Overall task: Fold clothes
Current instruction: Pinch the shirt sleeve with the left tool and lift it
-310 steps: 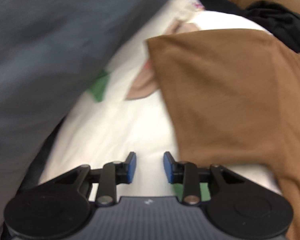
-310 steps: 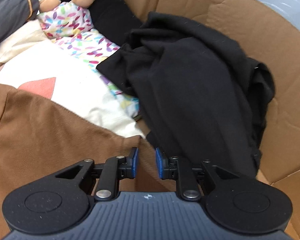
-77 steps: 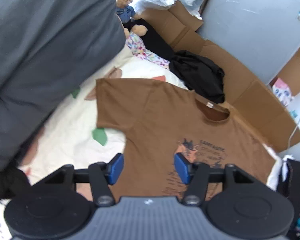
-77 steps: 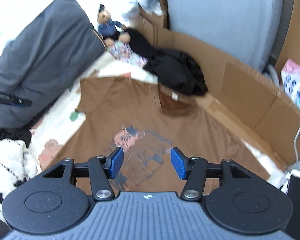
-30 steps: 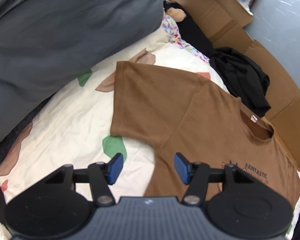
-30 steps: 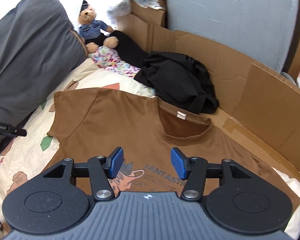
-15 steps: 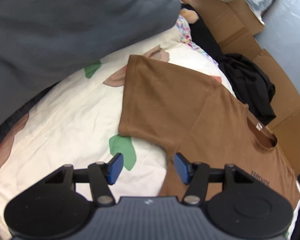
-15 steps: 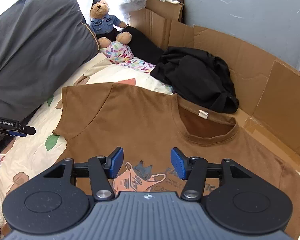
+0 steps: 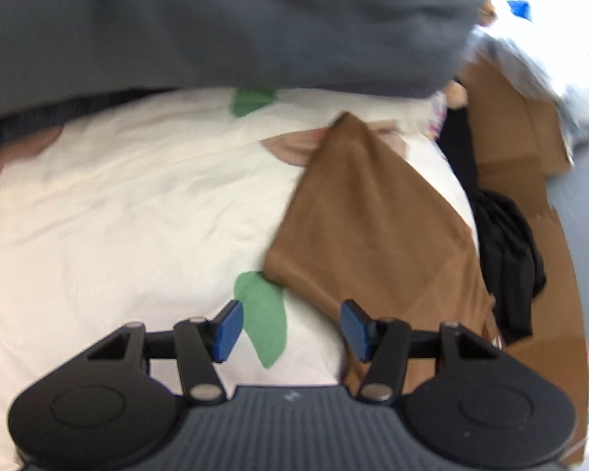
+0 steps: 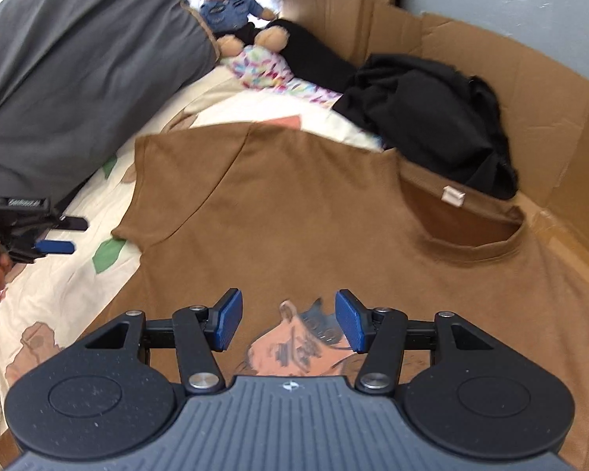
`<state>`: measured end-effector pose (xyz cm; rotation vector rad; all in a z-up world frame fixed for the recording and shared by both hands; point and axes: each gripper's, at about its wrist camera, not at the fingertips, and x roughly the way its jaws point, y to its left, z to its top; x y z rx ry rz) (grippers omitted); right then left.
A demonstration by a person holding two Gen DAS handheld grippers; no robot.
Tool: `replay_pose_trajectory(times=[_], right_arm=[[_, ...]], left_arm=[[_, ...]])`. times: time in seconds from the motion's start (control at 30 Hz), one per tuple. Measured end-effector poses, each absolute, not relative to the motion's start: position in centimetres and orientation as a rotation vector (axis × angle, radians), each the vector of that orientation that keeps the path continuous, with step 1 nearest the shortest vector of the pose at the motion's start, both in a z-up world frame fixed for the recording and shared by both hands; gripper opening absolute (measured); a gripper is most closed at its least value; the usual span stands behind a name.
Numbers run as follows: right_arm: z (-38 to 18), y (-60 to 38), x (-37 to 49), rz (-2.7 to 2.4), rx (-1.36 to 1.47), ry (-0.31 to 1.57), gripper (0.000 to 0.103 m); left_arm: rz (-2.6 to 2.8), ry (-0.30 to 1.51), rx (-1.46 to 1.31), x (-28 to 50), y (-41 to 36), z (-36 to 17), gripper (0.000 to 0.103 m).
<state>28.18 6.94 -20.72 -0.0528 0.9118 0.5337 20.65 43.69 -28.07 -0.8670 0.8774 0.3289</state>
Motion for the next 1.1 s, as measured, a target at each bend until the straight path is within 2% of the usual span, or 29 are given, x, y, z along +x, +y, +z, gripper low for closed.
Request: replay_pose_trajectory(times=[0.5, 0.7, 0.8, 1.1], right_arm=[[-22.1, 10.7, 28.1, 0.641, -0.108, 0.878, 0.056], [-22.7, 10.7, 28.0, 0.644, -0.113, 0.893, 0.056], [-23.0, 10.5, 28.0, 0.641, -0.107, 0.9, 0.056], [-24.3, 10.7, 28.2, 0.644, -0.089, 0.911, 0.054]], left_arm=[[0.351, 0.833, -1.101, 23.3, 44.2, -32.8, 0.03], [0.397, 0.776, -1.272, 22.7, 44.3, -35.5, 0.027], [0.417, 0.745, -1.326, 22.1, 44.6, -36.0, 0.023], [0.434, 0.738, -1.325, 22.5, 44.8, -36.5, 0.023]])
